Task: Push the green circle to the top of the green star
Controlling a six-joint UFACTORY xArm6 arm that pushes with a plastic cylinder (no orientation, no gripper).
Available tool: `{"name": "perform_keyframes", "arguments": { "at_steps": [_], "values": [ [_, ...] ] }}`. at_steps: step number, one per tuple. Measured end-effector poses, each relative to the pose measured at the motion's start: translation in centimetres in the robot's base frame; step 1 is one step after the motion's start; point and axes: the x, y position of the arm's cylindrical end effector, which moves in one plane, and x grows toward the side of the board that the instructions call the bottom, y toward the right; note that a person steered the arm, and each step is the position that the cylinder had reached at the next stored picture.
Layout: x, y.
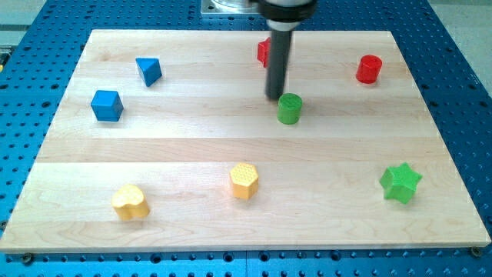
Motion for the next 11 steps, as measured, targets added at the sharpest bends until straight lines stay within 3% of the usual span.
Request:
{"name": "perform_keyframes", "arguments": {
  "at_steps": [1, 2, 3, 4, 5, 7, 9, 11],
  "values": [
    [4.2, -1.8],
    [3.6, 6.6],
    [2.6, 5.9],
    [4.4, 16.7],
    [6.4, 22.6],
    [4.4, 19.7],
    [7.3, 16.8],
    [6.7, 15.1]
  ]
}}
